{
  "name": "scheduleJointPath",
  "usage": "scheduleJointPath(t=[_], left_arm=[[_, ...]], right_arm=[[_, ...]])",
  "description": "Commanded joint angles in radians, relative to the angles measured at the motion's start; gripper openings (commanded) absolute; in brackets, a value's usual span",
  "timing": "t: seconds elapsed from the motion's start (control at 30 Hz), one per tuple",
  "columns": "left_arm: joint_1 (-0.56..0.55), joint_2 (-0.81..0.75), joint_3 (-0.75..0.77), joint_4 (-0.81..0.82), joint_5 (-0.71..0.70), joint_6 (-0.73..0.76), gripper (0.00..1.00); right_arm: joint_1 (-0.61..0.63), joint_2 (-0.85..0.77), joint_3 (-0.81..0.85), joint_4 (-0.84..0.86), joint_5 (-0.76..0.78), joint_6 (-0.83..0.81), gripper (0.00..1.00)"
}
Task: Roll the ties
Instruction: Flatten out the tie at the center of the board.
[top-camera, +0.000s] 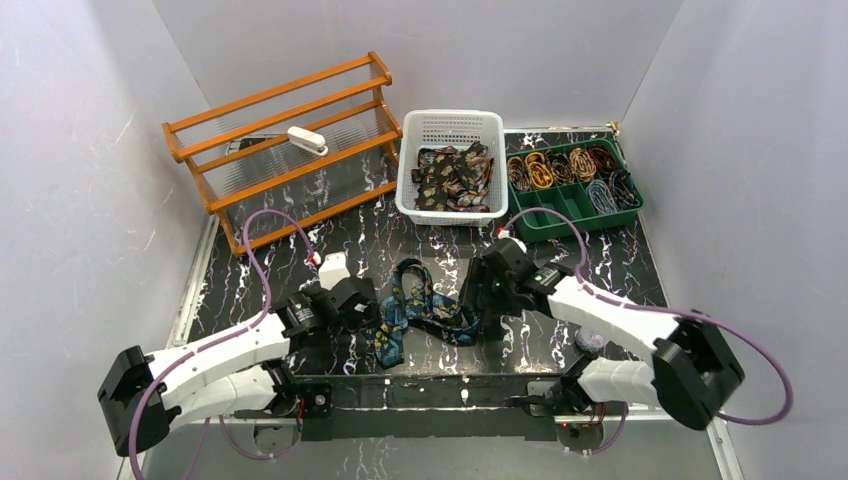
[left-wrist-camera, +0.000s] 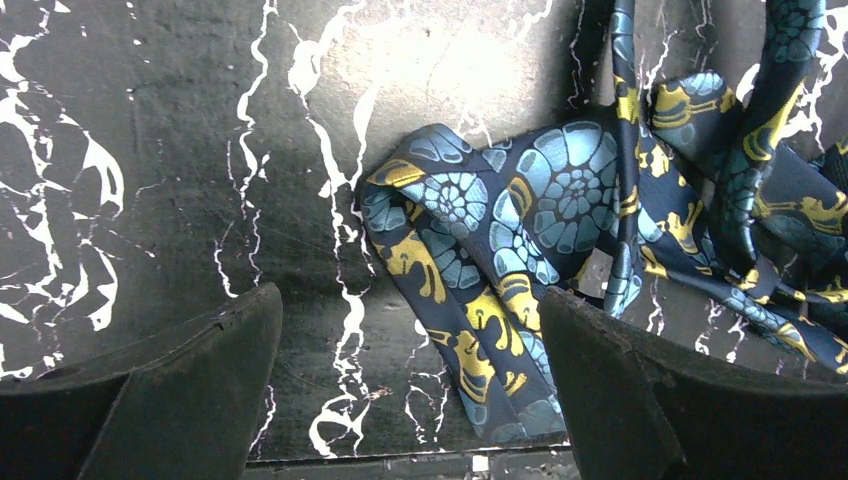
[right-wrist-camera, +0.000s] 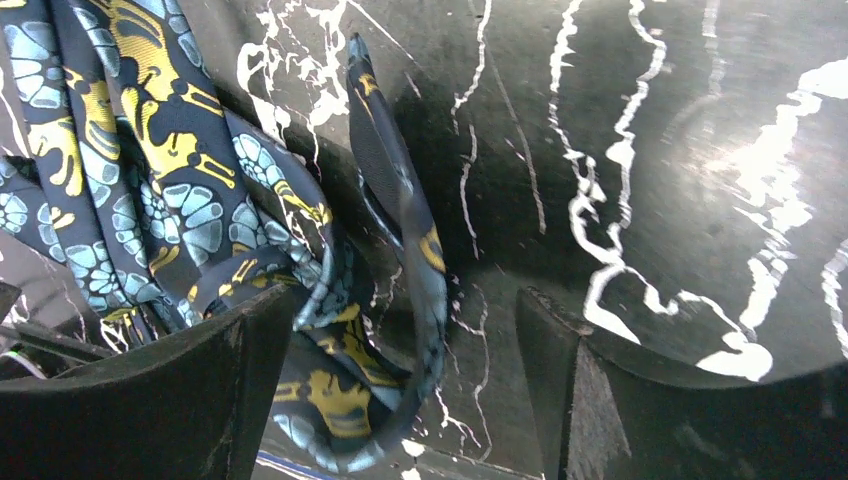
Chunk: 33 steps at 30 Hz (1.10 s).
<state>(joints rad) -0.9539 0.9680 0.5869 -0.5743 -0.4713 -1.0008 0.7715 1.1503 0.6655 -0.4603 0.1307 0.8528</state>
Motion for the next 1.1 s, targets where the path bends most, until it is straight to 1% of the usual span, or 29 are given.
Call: scheduleJointPath(t=[0.0, 0.07, 0.13, 0.2, 0.27, 0.3, 0.4, 0.47, 0.53, 0.57, 0.63, 0.67, 0.7, 0.73, 0.8, 0.87, 0.93, 0.97, 1.03, 1.07], left_arm=[[0.009, -0.036, -0.024, 0.024, 0.038, 0.036, 0.98], [0.010, -0.049, -0.031, 0.007, 0.034, 0.031, 0.98], [0.010, -0.069, -0.042, 0.002, 0.026, 0.024, 0.98], [0.010, -0.093, -0.053, 0.002, 0.023, 0.023, 0.98], [0.011, -0.112, -0.060, 0.008, 0.019, 0.019, 0.98], [0.012, -0.121, -0.062, 0.013, 0.018, 0.020, 0.98], [0.012, -0.128, -0.071, 0.045, 0.025, 0.031, 0.98], [0.012, -0.120, -0.077, 0.072, 0.043, 0.042, 0.98], [0.012, -0.104, -0.079, 0.087, 0.055, 0.046, 0.98], [0.012, -0.094, -0.080, 0.093, 0.058, 0.047, 0.98], [0.012, -0.073, -0.081, 0.108, 0.071, 0.052, 0.98], [0.012, -0.063, -0.081, 0.115, 0.080, 0.056, 0.98], [0.012, -0.052, -0.080, 0.121, 0.089, 0.059, 0.98], [0.012, -0.044, -0.080, 0.125, 0.096, 0.060, 0.98], [0.012, -0.034, -0.084, 0.134, 0.105, 0.063, 0.98], [0.012, -0.029, -0.089, 0.147, 0.110, 0.067, 0.98], [0.012, -0.026, -0.091, 0.155, 0.111, 0.068, 0.98], [0.012, -0.025, -0.091, 0.160, 0.111, 0.069, 0.98], [0.012, -0.021, -0.091, 0.172, 0.119, 0.075, 0.98], [0.011, -0.018, -0.094, 0.179, 0.123, 0.076, 0.98]], right_arm=[[-0.032, 0.121, 0.042, 0.153, -0.180, -0.011, 0.84], [-0.033, 0.168, 0.054, 0.154, -0.170, -0.016, 0.74], [-0.034, 0.193, 0.070, 0.134, -0.104, -0.048, 0.62], [-0.041, 0.183, 0.078, 0.120, -0.017, -0.092, 0.44], [-0.059, 0.143, 0.064, 0.149, 0.032, -0.163, 0.27], [-0.073, 0.118, 0.052, 0.167, 0.055, -0.189, 0.24], [-0.151, 0.039, -0.019, 0.248, 0.081, -0.266, 0.22], [-0.208, -0.046, -0.091, 0.314, 0.037, -0.295, 0.18], [-0.261, -0.124, -0.169, 0.395, 0.011, -0.285, 0.17], [-0.285, -0.155, -0.204, 0.431, -0.006, -0.270, 0.19], [-0.322, -0.187, -0.248, 0.486, -0.073, -0.256, 0.40], [-0.329, -0.184, -0.243, 0.470, -0.103, -0.258, 0.43], [-0.331, -0.171, -0.220, 0.407, -0.119, -0.259, 0.44], [-0.330, -0.156, -0.198, 0.376, -0.180, -0.291, 0.47], [-0.330, -0.123, -0.169, 0.337, -0.271, -0.337, 0.66], [-0.330, -0.084, -0.123, 0.266, -0.328, -0.369, 0.78], [-0.331, -0.046, -0.101, 0.256, -0.406, -0.386, 0.89], [-0.330, -0.024, -0.087, 0.238, -0.416, -0.386, 0.92], [-0.326, 0.022, -0.050, 0.208, -0.432, -0.400, 0.94], [-0.323, 0.045, -0.037, 0.189, -0.394, -0.387, 0.95]])
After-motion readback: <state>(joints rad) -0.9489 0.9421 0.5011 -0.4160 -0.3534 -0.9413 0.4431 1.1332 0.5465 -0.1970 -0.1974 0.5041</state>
